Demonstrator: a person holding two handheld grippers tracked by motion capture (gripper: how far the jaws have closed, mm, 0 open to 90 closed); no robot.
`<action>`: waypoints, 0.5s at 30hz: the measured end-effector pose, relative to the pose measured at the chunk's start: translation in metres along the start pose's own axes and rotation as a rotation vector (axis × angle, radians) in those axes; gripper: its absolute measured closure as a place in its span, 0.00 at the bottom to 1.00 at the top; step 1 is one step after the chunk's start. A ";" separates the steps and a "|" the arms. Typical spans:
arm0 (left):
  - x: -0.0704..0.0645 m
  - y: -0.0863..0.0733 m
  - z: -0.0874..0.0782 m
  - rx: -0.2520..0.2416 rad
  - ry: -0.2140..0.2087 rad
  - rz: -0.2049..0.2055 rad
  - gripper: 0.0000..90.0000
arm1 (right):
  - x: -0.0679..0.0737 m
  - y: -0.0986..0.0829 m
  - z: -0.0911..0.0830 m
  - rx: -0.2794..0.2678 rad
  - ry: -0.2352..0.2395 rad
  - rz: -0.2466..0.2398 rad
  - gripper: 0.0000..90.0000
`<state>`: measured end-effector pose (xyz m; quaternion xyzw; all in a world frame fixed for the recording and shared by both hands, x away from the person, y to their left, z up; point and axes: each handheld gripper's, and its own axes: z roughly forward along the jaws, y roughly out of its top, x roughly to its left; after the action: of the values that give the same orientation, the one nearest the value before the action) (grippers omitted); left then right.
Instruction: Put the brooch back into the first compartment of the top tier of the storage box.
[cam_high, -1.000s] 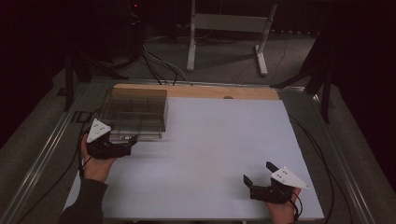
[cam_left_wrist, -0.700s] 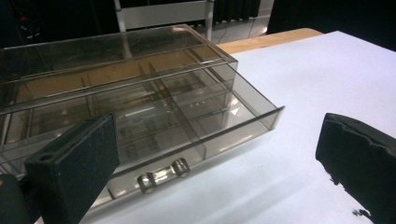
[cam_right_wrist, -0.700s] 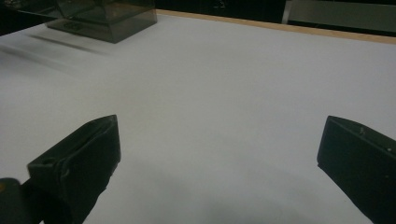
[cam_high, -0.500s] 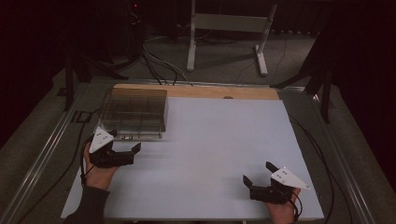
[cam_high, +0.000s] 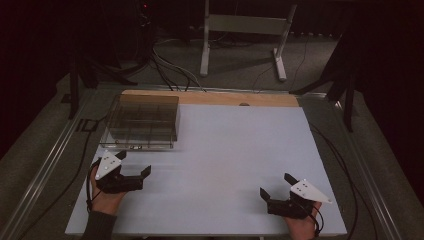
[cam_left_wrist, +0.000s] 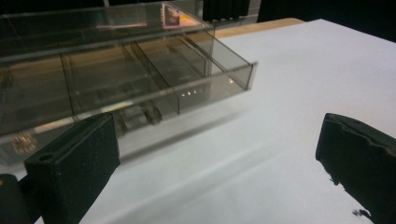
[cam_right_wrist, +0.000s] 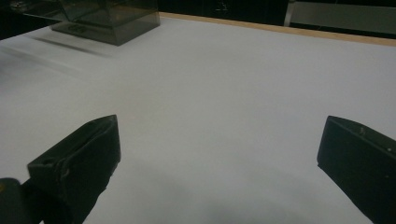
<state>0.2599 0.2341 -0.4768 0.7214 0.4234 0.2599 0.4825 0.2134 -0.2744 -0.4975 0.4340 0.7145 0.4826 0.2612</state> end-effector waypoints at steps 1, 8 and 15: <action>-0.001 -0.002 0.000 -0.002 -0.004 -0.004 0.00 | 0.000 0.000 0.000 -0.001 0.001 -0.001 0.00; -0.005 -0.009 0.000 -0.026 -0.009 -0.005 0.00 | 0.000 0.000 0.000 -0.004 0.003 -0.004 0.00; -0.007 -0.015 0.000 -0.040 -0.018 0.000 0.00 | 0.001 0.000 0.000 -0.010 0.009 -0.007 0.00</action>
<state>0.2506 0.2303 -0.4899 0.7139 0.4138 0.2619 0.5005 0.2125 -0.2734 -0.4974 0.4279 0.7147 0.4873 0.2620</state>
